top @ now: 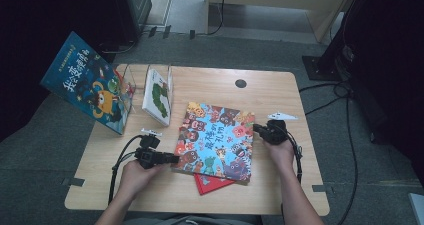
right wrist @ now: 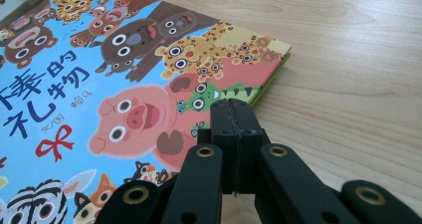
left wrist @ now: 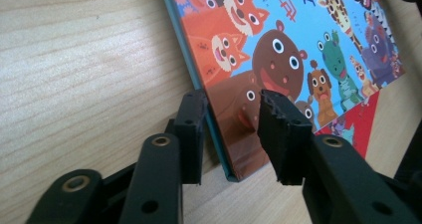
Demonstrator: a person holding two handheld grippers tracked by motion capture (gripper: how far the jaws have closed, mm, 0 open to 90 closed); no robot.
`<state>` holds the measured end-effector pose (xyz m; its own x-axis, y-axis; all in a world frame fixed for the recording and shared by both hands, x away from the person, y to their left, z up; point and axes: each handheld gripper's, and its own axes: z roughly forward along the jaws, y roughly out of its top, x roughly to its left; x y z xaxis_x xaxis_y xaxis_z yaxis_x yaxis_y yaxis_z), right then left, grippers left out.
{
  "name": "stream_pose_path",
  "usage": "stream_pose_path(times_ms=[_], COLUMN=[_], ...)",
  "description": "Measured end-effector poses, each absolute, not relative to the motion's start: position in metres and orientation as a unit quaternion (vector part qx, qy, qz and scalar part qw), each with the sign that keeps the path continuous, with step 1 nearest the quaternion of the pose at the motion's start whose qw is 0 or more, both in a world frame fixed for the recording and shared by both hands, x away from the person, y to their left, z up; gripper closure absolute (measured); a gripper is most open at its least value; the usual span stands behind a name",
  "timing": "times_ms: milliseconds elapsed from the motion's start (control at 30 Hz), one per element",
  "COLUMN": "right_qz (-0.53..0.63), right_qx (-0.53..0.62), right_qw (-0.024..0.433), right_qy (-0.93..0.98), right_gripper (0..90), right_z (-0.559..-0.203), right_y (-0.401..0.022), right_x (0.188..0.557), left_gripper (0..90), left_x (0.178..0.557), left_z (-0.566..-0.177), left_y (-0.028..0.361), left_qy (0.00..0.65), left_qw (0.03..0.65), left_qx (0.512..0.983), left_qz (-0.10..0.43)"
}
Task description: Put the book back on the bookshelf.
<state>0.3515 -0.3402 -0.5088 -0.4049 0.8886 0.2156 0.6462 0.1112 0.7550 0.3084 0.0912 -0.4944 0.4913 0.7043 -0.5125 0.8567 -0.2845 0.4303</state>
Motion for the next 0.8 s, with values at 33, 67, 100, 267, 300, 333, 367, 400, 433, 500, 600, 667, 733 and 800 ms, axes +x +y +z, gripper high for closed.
stream_pose_path(times_ms=[33,67,100,267,300,333,367,400,433,500,600,667,733,800], right_qz=[0.410,0.410,0.410,0.408,0.407,0.406,0.404,0.402,0.401,0.401,0.403,0.405,0.405,0.400], right_qx=[0.524,0.524,0.523,0.521,0.521,0.519,0.518,0.517,0.515,0.514,0.512,0.509,0.505,0.503], right_qw=[0.147,0.147,0.146,0.142,0.140,0.142,0.144,0.143,0.142,0.143,0.148,0.148,0.149,0.147], right_qy=[0.732,0.732,0.732,0.736,0.737,0.739,0.740,0.742,0.744,0.744,0.744,0.745,0.748,0.752], right_gripper=[90.0,90.0,90.0,90.0,90.0,90.0,90.0,90.0,90.0,90.0,90.0,89.9,89.5,89.1], right_z=[-0.509,-0.509,-0.508,-0.508,-0.508,-0.508,-0.508,-0.508,-0.507,-0.507,-0.506,-0.506,-0.506,-0.507], right_y=[-0.339,-0.339,-0.339,-0.340,-0.339,-0.340,-0.340,-0.340,-0.341,-0.342,-0.344,-0.344,-0.344,-0.344], right_x=[0.352,0.353,0.353,0.353,0.352,0.351,0.350,0.349,0.348,0.345,0.340,0.338,0.334,0.332], left_gripper=[60.8,60.2,59.2,54.4,52.7,51.0,49.8,48.8,47.7,46.6,45.6,45.2,43.6,42.7], left_x=[0.309,0.309,0.310,0.316,0.318,0.319,0.321,0.323,0.325,0.329,0.336,0.340,0.344,0.348], left_z=[-0.494,-0.494,-0.493,-0.491,-0.491,-0.490,-0.490,-0.490,-0.490,-0.491,-0.491,-0.492,-0.492,-0.492], left_y=[0.092,0.093,0.095,0.103,0.104,0.105,0.105,0.105,0.105,0.104,0.102,0.101,0.101,0.100], left_qy=[0.495,0.498,0.499,0.507,0.509,0.513,0.513,0.511,0.509,0.506,0.500,0.500,0.500,0.498], left_qw=[0.340,0.340,0.340,0.353,0.354,0.353,0.354,0.354,0.355,0.354,0.355,0.354,0.351,0.350], left_qx=[0.792,0.790,0.790,0.781,0.779,0.778,0.777,0.779,0.780,0.783,0.786,0.786,0.787,0.789], left_qz=[-0.109,-0.108,-0.108,-0.097,-0.092,-0.087,-0.085,-0.082,-0.083,-0.080,-0.084,-0.085,-0.083,-0.083])
